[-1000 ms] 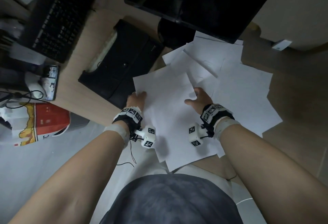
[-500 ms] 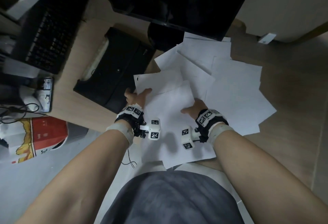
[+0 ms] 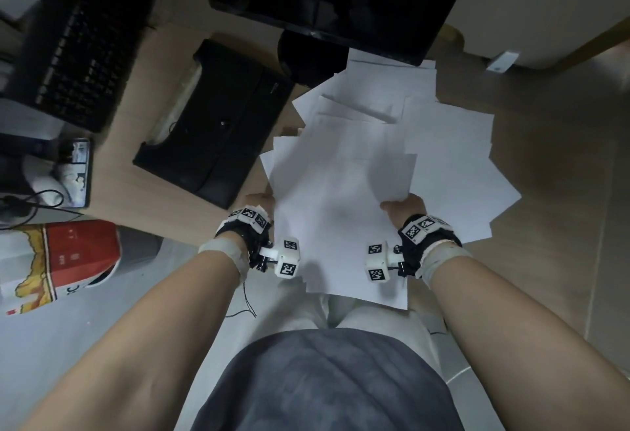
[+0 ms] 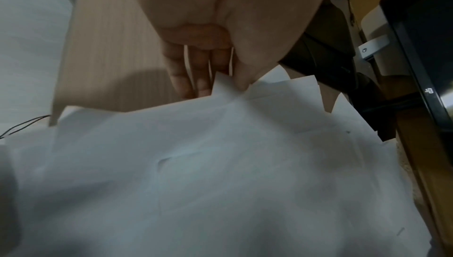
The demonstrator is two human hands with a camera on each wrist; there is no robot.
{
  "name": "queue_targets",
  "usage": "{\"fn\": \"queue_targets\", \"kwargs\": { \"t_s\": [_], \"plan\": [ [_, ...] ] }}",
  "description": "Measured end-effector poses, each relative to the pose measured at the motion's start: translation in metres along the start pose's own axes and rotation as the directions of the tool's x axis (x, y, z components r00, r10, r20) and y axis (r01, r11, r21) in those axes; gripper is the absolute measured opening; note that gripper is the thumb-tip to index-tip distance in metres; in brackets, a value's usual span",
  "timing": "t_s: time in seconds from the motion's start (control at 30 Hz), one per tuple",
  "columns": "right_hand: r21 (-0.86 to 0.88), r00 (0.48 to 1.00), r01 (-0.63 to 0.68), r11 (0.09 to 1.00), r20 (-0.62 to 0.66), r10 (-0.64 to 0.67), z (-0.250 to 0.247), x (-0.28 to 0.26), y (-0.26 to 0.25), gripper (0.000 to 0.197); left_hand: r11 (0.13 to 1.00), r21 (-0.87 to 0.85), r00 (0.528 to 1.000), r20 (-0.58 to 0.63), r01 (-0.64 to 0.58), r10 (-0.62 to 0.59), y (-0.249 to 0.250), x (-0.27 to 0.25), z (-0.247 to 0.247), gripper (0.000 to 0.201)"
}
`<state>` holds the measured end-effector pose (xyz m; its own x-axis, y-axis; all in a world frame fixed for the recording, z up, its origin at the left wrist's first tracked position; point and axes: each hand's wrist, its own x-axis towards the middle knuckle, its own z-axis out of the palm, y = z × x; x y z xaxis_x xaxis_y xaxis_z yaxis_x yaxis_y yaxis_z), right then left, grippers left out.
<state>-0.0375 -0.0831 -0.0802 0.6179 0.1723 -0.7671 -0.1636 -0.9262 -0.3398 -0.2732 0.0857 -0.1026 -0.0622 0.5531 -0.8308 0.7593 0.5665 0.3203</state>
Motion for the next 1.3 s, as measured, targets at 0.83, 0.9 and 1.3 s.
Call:
{"fn": "queue_targets", "kwargs": {
  "t_s": [0.83, 0.9, 1.3],
  "plan": [
    [-0.313, 0.994, 0.075, 0.947, 0.103, -0.044, 0.031, -0.012, -0.034, 0.097, 0.997, -0.078, 0.998, 0.061, -0.002, 0.007, 0.037, -0.042, 0.024, 0.100],
    [-0.306, 0.976, 0.127, 0.943, 0.206, -0.065, 0.028, -0.014, -0.037, 0.098, 0.995, -0.085, 0.998, 0.025, 0.052, -0.050, 0.038, -0.044, 0.026, 0.092],
    [-0.337, 0.984, -0.098, 0.936, -0.172, 0.040, -0.122, 0.058, 0.014, 0.104, 0.976, 0.142, 0.966, -0.181, -0.162, 0.187, 0.099, -0.083, 0.116, 0.056]
  ]
}}
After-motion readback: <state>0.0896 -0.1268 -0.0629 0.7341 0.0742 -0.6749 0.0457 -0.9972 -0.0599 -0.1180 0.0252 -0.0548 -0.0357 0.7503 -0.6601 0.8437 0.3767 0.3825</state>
